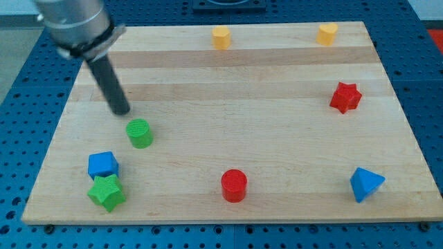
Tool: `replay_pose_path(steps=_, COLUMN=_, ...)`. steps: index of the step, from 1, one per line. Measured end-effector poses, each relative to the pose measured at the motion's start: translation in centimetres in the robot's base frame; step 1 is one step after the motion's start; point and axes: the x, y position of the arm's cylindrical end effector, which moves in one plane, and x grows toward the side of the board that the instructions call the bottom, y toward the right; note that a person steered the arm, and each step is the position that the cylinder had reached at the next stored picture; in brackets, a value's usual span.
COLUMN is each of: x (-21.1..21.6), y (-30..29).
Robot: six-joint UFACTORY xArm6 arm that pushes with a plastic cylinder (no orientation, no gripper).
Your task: Push the green circle to the right side of the blue cube
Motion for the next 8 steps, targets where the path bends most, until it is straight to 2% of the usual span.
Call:
replay_pose_path(steps=1, x=-1.1, y=4.4)
replay_pose_path(steps=2, x=2.3, y=5.7)
replay_pose_path(steps=5, x=2.8, y=2.9)
replay_pose_path(steps=8, x=6.7, y=1.2)
